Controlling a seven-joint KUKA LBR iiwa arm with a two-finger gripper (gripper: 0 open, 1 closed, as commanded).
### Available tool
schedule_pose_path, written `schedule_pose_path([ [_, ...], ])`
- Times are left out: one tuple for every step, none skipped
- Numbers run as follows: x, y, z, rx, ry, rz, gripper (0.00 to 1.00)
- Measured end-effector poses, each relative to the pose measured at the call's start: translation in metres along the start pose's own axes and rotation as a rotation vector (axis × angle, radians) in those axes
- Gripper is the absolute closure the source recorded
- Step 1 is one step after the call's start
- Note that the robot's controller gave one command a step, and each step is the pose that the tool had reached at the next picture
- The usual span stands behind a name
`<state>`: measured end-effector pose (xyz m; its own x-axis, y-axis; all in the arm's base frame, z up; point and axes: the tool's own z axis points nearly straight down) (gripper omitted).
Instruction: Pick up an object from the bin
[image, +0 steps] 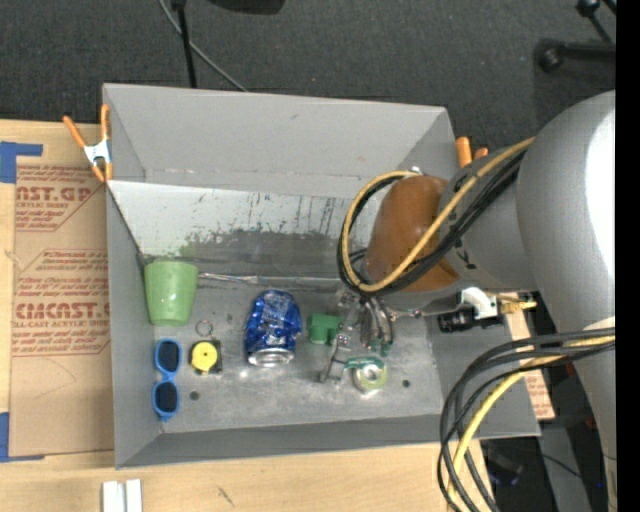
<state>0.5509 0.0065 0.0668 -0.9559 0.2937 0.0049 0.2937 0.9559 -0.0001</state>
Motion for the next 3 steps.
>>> schedule_pose_path([
  [-0.001, 0.0, -0.001, 0.0, -0.002, 0.0, 1.0],
  [-0.001, 0.001, -0.014, -0.001, -0.006, -0.001, 1.0],
  [-0.001, 0.002, -0.031, -0.002, -0.007, -0.002, 1.0],
])
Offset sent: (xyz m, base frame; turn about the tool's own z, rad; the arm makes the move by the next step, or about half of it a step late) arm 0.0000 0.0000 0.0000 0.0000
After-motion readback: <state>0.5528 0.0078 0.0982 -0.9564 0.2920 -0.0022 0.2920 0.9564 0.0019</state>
